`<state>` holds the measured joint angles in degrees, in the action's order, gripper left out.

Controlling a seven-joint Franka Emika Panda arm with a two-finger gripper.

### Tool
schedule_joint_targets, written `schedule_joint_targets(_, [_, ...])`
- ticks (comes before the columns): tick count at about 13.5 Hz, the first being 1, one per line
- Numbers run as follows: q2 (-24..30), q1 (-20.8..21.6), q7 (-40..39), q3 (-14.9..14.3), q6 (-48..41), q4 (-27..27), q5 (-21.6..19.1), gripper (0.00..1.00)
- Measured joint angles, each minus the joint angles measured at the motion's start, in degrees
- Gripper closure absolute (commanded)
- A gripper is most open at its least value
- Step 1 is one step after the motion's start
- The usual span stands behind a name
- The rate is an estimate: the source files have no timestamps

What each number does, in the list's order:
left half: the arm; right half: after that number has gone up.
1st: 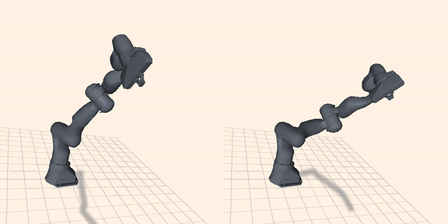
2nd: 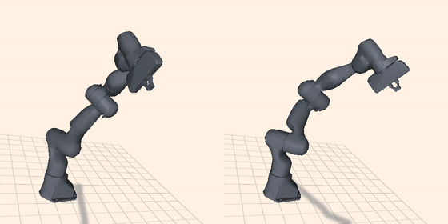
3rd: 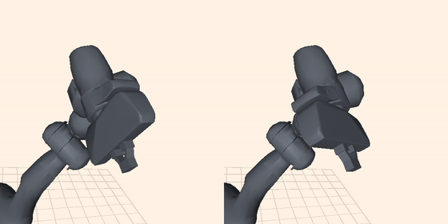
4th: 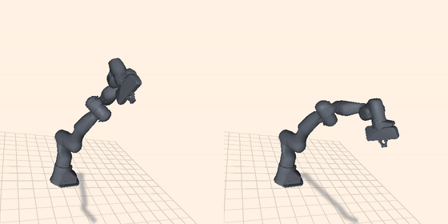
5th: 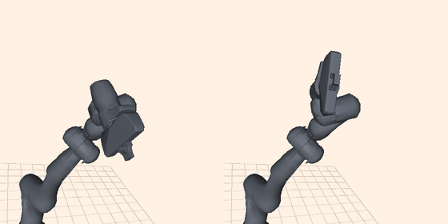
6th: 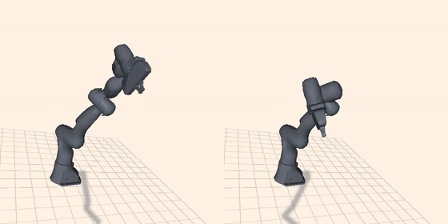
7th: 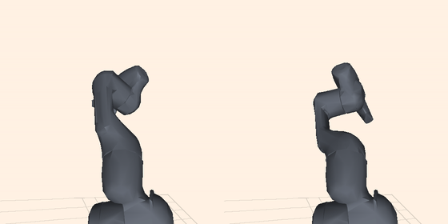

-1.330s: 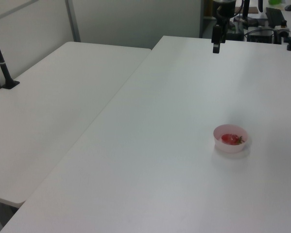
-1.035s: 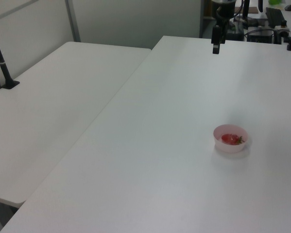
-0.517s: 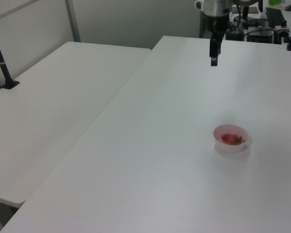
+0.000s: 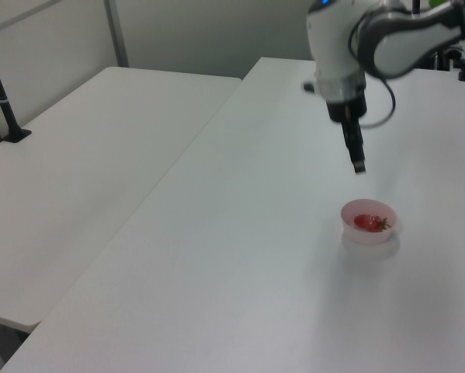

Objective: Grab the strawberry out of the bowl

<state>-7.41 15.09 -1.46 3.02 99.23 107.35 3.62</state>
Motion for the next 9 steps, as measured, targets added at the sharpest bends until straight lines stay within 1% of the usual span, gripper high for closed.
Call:
schedule_joint_targets(2, [-1.51,1.76,-0.01,-0.01,0.04,1.61,0.20,0.11])
schedule_joint_targets(4, [-2.42,2.49,-0.22,0.03,0.99,2.80,0.27,0.17])
schedule_joint_targets(7, [-2.92,2.72,-0.40,0.72,5.03,6.27,0.80,0.18])
schedule_joint_targets(9, [-3.31,2.79,-0.40,1.21,6.44,7.54,1.33,0.19])
